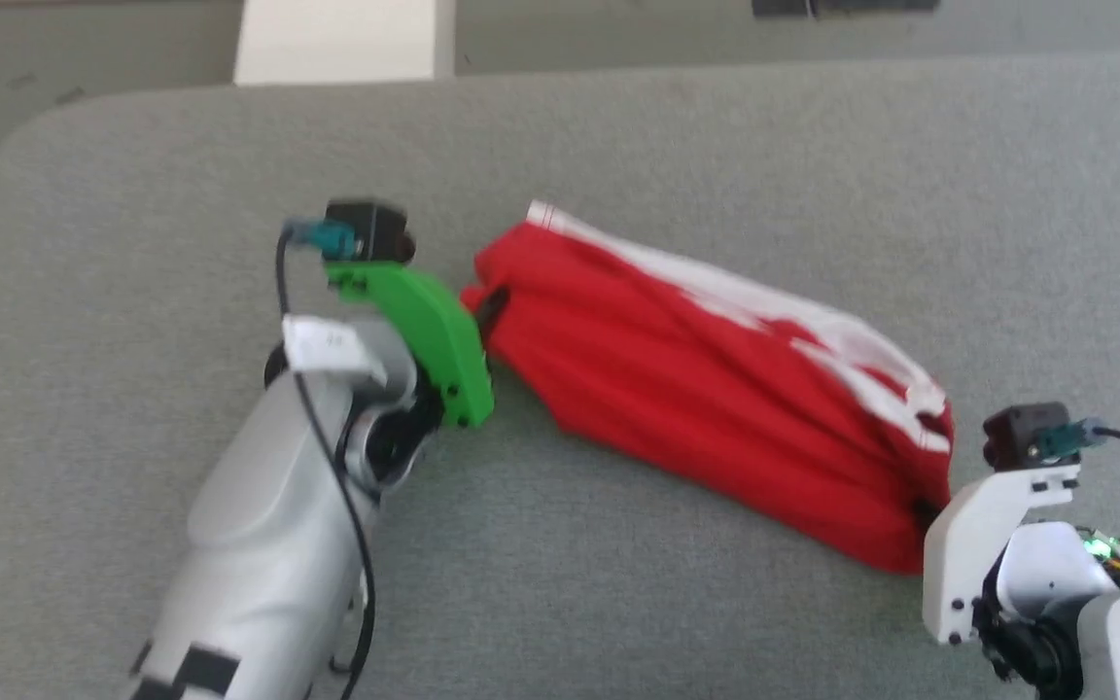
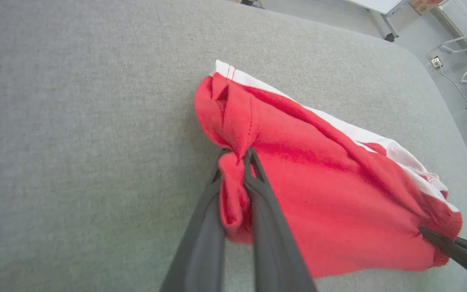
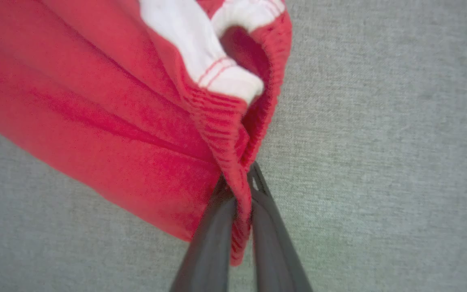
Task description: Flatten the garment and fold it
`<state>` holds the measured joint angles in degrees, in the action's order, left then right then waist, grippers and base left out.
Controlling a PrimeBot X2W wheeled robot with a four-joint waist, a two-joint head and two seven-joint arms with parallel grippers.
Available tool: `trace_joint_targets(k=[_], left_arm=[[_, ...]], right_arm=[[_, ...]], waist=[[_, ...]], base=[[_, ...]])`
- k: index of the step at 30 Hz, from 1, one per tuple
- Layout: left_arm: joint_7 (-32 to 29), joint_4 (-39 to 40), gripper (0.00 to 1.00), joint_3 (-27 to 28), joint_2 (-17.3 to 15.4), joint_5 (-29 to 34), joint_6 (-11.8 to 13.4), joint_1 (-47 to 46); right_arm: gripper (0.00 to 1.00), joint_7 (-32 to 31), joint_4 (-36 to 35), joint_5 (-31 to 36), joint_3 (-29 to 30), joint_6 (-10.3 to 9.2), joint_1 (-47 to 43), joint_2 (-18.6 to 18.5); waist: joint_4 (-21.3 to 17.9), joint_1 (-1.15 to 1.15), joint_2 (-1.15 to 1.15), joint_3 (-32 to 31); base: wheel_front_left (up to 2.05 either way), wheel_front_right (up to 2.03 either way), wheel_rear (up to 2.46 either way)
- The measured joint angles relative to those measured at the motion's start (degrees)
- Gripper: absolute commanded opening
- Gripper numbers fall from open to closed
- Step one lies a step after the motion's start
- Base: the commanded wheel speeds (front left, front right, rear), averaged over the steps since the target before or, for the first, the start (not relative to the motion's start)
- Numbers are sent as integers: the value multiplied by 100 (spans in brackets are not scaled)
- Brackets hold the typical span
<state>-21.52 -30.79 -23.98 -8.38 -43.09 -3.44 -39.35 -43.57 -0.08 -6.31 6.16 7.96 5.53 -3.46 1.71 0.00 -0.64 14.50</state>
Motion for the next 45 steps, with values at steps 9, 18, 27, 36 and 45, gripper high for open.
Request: trace_joint_targets(k=[9,18,27,36,45], left_arm=[[-19,1060,0,133,-253,-230,542,1606],[-92,1786,0,199,-283,-528,1111,3147],[18,2026,100,335,-198,-642,1335,3550],[213,2643,100,749,-525,-610,1496,3533],[2683,2864,100,1087,-964,740,1326,3289]], right_arm=[[0,-334,108,-365,-207,0,-299,-383],[0,-436,314,-543,-352,0,-437,-493],[100,-225,470,-542,-347,0,-440,-526],[100,194,177,-705,-285,-38,-434,-532],[100,527,136,-428,-302,-38,-201,-454]], waist=[[242,0,0,-662],[479,0,0,-935],[523,0,0,-941],[495,0,0,-1062],[416,0,0,-967]], base=[[0,0,0],[0,0,0],[0,0,0],[0,0,0],[0,0,0]])
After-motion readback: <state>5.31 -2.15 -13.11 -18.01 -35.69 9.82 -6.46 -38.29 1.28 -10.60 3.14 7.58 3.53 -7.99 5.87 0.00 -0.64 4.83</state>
